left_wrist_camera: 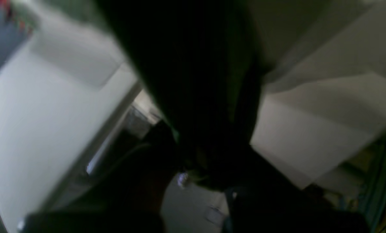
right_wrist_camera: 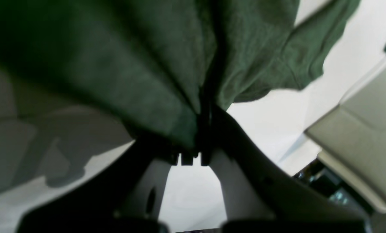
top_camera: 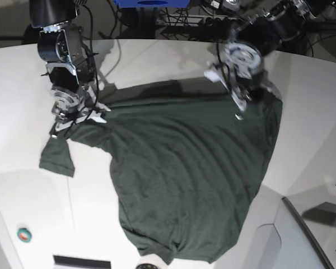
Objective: Layout the t-shirt on the table in an organized manner, then fold the t-shirt properly
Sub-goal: 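Release the shirt and reposition both grippers over its edges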
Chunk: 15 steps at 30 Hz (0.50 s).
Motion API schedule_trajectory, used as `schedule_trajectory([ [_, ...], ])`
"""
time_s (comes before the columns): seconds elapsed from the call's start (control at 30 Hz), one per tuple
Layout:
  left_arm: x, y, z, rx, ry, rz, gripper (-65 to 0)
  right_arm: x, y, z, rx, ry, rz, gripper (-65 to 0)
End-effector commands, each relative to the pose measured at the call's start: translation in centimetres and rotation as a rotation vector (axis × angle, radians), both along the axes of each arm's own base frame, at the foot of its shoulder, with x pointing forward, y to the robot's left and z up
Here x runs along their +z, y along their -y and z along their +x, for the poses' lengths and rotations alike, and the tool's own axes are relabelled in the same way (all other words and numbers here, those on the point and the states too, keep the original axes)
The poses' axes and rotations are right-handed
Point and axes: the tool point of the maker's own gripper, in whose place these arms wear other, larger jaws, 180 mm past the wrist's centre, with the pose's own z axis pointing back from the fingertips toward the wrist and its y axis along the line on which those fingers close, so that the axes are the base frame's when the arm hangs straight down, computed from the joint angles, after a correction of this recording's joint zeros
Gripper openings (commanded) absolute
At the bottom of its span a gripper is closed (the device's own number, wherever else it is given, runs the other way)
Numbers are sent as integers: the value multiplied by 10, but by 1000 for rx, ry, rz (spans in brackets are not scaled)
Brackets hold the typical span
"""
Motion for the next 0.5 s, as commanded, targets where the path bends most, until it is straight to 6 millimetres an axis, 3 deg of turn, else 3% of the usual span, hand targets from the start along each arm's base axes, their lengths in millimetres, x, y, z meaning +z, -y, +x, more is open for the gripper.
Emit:
schedule_trajectory([
  [0.0, 9, -9, 6, 0, 48, 62, -650, 10, 21, 7, -39, 34, -62, -648],
  [0.07, -1, 1, 0, -22, 18, 61, -650, 13, 33, 10, -78, 44, -66, -645],
  [0.13, -8, 6, -3, -32, 1, 61, -650, 11, 41, 11, -112, 39, -59, -600],
  [0.27, -8, 22, 2, -28, 9, 19, -650, 13, 53, 22, -205, 65, 5, -342],
  [0.33, -7, 31, 4, -24, 16, -5, -650, 19, 61, 28, -234, 86, 9, -246],
  [0.43, -4, 41, 10, -20, 32, -32, -642, 29, 74, 34, -280, 117, 14, -248],
  [0.47, -3, 42, 12, -20, 35, -35, -550, 36, 76, 36, -295, 141, 21, -264],
])
